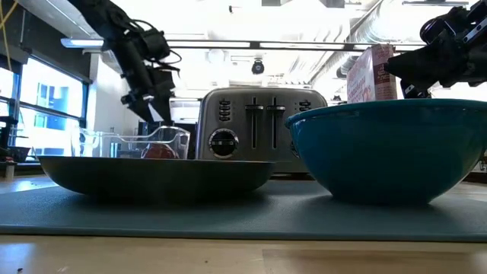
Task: Arrange a breakfast setting
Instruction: Put the red apple on the black plate
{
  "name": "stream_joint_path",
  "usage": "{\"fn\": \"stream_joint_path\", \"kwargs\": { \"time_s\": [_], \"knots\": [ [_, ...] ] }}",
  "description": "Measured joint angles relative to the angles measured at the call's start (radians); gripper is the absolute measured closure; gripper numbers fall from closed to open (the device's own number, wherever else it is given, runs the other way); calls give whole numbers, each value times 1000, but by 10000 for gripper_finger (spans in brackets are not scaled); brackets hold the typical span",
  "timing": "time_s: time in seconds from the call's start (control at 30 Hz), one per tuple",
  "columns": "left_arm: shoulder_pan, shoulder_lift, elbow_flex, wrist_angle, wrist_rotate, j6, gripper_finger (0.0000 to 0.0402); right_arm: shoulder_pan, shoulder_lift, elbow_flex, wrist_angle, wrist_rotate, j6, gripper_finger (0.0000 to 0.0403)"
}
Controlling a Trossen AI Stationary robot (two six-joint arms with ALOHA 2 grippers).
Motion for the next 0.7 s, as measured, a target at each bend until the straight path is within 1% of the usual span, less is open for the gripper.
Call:
{"fn": "stream_joint_path", "kwargs": {
  "time_s": [0.23, 0.37, 0.47, 0.7],
  "knots": [
    [0, 82, 0, -16, 4, 2, 21, 0, 0, 0, 0, 0, 0, 366],
    [0, 131, 0, -16, 53, 1, 21, 0, 0, 0, 0, 0, 0, 366],
    [0, 158, 0, -17, 70, 2, 21, 0, 0, 0, 0, 0, 0, 366],
    [0, 210, 0, -15, 51, 17, 21, 0, 0, 0, 0, 0, 0, 366]
  ]
}}
